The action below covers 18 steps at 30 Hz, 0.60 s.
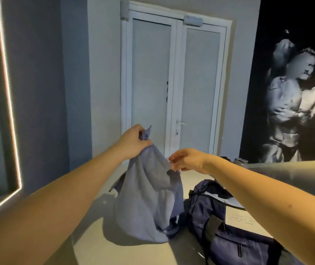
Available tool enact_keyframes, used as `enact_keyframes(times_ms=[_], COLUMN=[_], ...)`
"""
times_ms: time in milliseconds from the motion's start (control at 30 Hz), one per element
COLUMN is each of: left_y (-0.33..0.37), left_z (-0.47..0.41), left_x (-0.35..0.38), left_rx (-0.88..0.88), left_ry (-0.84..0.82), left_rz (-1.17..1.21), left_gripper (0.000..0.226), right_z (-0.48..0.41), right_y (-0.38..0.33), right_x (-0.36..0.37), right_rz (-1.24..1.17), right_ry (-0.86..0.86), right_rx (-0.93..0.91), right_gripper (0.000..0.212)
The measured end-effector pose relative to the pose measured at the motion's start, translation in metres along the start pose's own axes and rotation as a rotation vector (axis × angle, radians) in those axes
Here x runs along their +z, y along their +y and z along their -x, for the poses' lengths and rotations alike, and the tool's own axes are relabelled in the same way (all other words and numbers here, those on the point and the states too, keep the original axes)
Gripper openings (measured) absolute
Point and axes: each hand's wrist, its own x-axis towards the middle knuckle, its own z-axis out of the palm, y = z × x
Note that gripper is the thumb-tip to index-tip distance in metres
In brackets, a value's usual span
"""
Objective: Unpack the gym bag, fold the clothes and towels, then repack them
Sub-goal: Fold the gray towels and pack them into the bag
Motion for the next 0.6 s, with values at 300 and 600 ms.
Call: enact_keyframes(times_ms=[300,600], left_y=[-0.04,-0.083], left_z=[0.103,0.177], left_x=[0.081,0.121], left_rx=[-0.116,-0.101], left_ry=[-0.263,-0.533], left_rz=[0.167,0.256], left_gripper=[0.018,0.045], right_z=[0.033,0.061], right_y=[0.051,0.115], right_x=[0.108,0.164], right_rz=[-0.342,-0.326], right_ry=[0.175,0.223], right_rx=[-0.105,0.014], right_gripper=[0.014,0.019])
